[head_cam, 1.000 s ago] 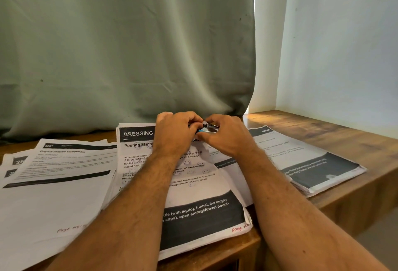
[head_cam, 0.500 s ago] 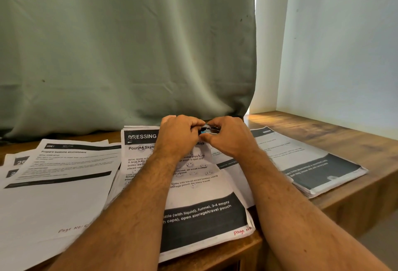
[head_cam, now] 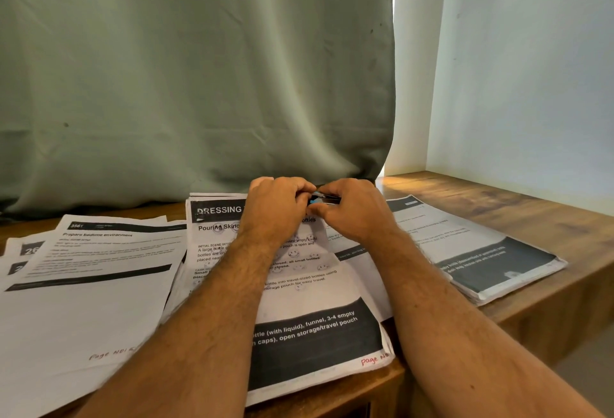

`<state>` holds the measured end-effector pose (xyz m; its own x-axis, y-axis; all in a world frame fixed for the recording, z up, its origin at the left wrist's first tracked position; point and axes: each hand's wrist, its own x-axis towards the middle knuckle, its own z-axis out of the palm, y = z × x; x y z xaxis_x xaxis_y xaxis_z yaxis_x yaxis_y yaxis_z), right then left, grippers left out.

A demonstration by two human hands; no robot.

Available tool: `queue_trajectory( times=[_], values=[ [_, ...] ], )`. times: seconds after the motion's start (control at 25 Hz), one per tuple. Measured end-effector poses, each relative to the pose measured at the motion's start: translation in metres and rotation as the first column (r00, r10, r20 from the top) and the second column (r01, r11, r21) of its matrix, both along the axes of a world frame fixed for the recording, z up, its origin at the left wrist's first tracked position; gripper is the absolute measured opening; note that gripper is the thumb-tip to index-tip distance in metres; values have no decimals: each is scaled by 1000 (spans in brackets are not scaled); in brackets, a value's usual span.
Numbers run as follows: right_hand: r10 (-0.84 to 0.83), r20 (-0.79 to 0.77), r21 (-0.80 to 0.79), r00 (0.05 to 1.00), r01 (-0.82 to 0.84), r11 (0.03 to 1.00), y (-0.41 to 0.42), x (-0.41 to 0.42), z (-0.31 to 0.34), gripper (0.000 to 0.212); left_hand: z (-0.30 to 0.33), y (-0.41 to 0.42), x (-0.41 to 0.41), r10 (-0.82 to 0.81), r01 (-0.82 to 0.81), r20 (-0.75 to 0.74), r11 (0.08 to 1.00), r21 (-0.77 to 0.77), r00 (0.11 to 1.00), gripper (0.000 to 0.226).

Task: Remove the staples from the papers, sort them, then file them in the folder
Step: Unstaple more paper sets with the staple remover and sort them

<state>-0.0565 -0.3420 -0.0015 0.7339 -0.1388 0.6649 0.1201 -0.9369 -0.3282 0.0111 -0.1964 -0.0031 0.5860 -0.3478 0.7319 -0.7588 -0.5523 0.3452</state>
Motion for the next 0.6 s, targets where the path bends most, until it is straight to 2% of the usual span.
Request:
queue_trajectory(
  times=[0.32,0.44,0.52,0.6],
  values=[
    [-55,-22,-1,998,55,998,-1,1,2,22,0,-1,-2,-22,22,18,1000,3,1000,20],
    [54,-99,126,994,-42,991,-5,-2,0,21,1,-1,-7,39,-42,55,997,68,998,21],
    [70,-20,246,997,-63,967,-8,-2,0,19,3,0,-9,66,-69,75,997,46,995,23],
    [19,75,425,997,-49,904,-11,-1,1,14,4,3,-12,72,-72,63,997,-2,995,23]
  ],
)
